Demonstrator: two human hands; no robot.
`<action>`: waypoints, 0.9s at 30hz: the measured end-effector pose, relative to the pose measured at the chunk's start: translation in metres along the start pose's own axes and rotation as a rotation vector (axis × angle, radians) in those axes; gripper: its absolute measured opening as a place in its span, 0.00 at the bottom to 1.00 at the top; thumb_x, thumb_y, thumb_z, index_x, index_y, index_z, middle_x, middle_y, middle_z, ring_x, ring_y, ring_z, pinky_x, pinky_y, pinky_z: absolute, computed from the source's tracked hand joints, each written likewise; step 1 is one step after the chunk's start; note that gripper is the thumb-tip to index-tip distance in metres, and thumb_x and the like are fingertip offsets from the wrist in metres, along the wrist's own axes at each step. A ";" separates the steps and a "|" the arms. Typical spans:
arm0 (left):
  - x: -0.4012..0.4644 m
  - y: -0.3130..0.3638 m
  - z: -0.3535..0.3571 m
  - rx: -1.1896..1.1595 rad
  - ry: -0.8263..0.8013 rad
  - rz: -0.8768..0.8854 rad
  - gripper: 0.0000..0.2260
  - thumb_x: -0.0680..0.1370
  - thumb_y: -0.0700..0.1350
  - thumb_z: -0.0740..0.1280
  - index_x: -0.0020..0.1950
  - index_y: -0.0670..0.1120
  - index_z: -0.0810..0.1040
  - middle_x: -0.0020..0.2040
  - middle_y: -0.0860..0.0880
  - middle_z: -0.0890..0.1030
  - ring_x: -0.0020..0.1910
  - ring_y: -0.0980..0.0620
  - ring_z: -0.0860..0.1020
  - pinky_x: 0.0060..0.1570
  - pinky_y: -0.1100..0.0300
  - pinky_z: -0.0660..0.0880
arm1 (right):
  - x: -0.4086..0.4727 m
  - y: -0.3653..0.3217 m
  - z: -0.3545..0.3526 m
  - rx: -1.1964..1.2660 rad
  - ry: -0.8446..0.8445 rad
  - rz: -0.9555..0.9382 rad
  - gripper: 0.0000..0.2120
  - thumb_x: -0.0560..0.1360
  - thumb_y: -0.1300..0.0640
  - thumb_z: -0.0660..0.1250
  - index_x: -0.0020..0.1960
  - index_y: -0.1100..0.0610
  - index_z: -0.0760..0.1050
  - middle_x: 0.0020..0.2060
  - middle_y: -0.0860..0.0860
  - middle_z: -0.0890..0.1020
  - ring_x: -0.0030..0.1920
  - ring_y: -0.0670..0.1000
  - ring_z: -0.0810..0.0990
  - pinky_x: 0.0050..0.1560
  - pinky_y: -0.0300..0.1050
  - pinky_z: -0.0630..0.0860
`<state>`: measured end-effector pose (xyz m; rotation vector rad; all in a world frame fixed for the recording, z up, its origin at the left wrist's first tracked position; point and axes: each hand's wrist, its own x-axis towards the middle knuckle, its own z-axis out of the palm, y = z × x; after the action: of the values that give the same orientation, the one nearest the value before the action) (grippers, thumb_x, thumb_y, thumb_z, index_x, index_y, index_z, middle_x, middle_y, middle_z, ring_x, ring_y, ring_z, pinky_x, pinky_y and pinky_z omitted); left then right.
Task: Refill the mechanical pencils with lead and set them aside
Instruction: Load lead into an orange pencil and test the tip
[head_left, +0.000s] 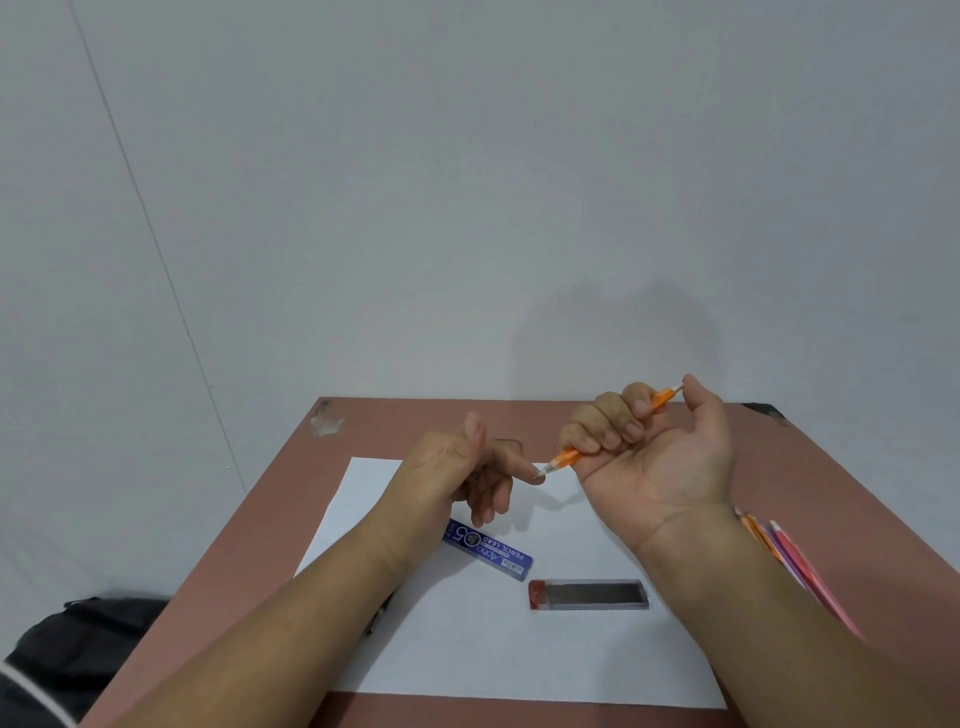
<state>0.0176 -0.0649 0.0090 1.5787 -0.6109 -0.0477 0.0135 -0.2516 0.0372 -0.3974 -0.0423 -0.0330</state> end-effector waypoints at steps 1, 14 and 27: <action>0.000 0.000 0.000 -0.002 0.000 0.000 0.43 0.72 0.78 0.54 0.49 0.39 0.86 0.31 0.49 0.78 0.29 0.52 0.73 0.35 0.63 0.71 | 0.000 0.000 0.000 0.000 -0.002 -0.001 0.23 0.77 0.41 0.57 0.32 0.56 0.63 0.28 0.50 0.59 0.28 0.50 0.59 0.31 0.43 0.61; 0.000 0.000 0.000 -0.002 -0.008 0.006 0.41 0.73 0.77 0.54 0.48 0.40 0.86 0.31 0.48 0.77 0.29 0.51 0.73 0.36 0.61 0.71 | -0.001 0.000 0.001 -0.021 -0.017 0.011 0.22 0.77 0.41 0.56 0.32 0.55 0.62 0.28 0.49 0.58 0.28 0.50 0.57 0.31 0.43 0.60; 0.000 0.002 0.001 -0.016 -0.010 0.009 0.41 0.73 0.77 0.55 0.47 0.41 0.86 0.32 0.47 0.77 0.29 0.51 0.73 0.35 0.61 0.71 | -0.001 0.000 0.000 -0.032 -0.045 0.010 0.21 0.78 0.44 0.54 0.32 0.56 0.62 0.28 0.50 0.59 0.28 0.50 0.58 0.30 0.43 0.61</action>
<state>0.0164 -0.0657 0.0102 1.5608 -0.6245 -0.0536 0.0121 -0.2519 0.0370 -0.4306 -0.0845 -0.0149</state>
